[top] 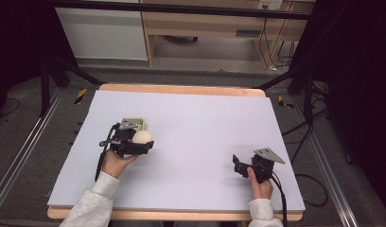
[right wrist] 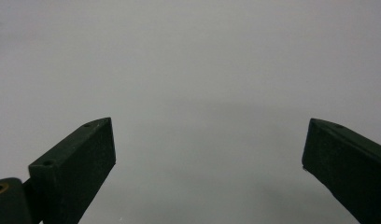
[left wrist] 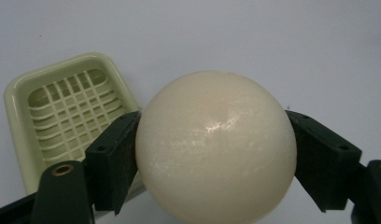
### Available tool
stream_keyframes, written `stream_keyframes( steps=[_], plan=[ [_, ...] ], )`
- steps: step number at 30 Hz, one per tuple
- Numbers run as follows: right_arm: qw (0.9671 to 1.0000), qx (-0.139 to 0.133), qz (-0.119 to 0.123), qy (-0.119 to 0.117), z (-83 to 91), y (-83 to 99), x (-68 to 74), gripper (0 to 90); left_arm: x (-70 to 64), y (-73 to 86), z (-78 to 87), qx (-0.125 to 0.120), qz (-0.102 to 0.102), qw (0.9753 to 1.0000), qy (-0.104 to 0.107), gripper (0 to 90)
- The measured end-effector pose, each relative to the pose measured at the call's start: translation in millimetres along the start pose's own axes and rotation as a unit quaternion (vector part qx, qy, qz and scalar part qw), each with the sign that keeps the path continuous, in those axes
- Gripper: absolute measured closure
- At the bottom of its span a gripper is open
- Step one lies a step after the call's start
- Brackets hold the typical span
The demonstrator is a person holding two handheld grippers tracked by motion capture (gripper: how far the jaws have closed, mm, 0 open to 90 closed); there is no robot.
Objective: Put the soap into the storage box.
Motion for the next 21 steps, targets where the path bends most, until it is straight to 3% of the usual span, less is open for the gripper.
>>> stream_keyframes(
  steps=[21],
  plan=[
    [1.0, 0.001, 0.001, 0.0, 0.0, 0.1, 0.2, 3.1, 28.1, -7.1, -5.3, 0.001, 0.015, 0.9996, -0.022, 22.4]
  ],
)
Point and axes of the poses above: each handheld gripper's, and its own axes: z roughly backward along the jaws, y roughly out of its underside, x roughly to its left, the point moved 10 cm from there along -z, roughly forward along the jaws, and after that the axes turned 1 degree about -y, right-handed, at the moved point
